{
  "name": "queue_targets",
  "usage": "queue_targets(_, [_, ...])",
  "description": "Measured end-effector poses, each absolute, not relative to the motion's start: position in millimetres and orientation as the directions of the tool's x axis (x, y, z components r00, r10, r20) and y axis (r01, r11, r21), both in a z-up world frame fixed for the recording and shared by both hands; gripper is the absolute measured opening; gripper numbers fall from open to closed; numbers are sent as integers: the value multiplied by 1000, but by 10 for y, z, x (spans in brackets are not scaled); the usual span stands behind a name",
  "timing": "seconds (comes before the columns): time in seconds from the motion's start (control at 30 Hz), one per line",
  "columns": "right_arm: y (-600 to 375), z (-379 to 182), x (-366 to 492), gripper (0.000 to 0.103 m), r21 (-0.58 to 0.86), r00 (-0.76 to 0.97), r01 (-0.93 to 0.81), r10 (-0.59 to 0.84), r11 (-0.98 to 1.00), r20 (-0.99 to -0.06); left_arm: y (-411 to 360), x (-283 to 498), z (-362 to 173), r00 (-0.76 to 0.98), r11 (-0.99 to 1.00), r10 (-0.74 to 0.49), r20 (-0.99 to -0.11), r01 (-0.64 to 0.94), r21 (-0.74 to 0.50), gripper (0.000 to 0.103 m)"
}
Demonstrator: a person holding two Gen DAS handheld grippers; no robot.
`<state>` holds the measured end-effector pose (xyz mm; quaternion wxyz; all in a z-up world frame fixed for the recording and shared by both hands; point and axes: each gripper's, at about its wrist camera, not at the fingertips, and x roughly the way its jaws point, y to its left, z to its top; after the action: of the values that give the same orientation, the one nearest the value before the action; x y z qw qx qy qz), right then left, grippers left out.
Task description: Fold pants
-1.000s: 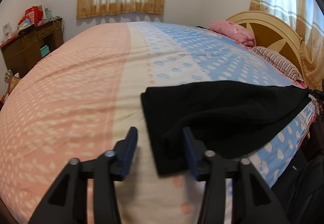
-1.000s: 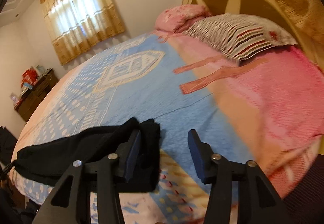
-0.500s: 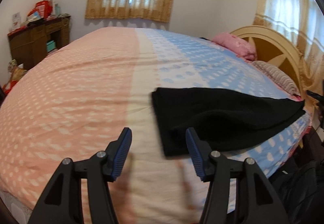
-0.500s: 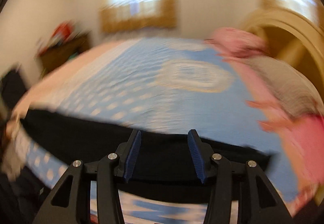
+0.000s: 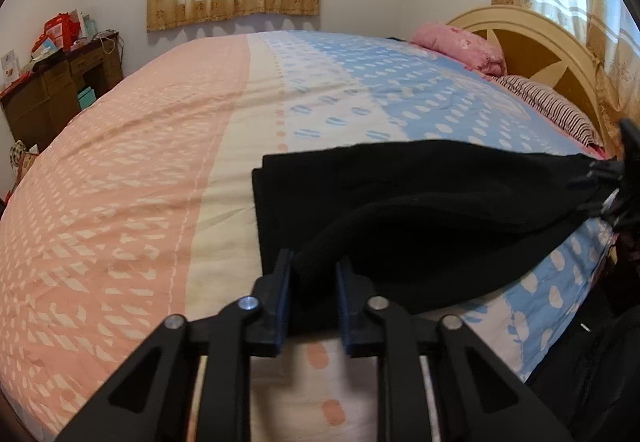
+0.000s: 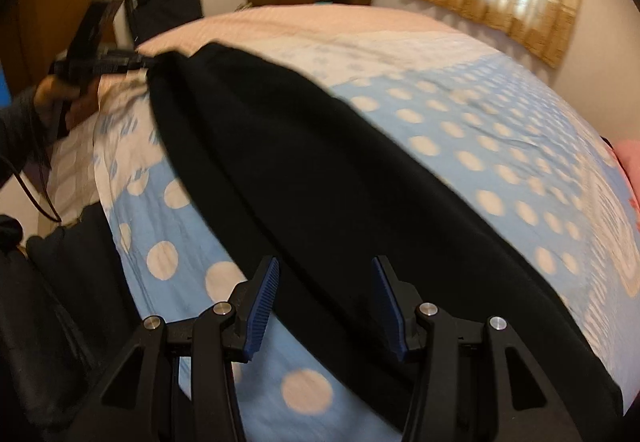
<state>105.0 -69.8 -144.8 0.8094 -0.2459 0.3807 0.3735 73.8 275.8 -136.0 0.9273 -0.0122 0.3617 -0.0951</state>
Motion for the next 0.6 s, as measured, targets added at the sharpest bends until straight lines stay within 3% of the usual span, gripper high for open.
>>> queue_targets(0.17, [-507, -1634, 1117, 47, -168, 432, -807, 371, 566, -822, 2745, 724, -1363, 726, 982, -181, -663, 166, -85, 13])
queue_targets(0.23, [-474, -1626, 1144, 29, -166, 431, -806, 373, 568, -821, 2707, 738, -1370, 730, 985, -159, -665, 162, -58, 13])
queue_targets(0.3, [-454, -1572, 1159, 4, -152, 426, -805, 379, 573, -822, 2675, 748, -1357, 732, 985, -154, -664, 167, -44, 9])
queue_targets(0.6, [-474, -1264, 940, 3, -137, 415, -828, 431, 543, -801, 2878, 653, -1099, 778, 980, -199, -596, 171, -105, 7])
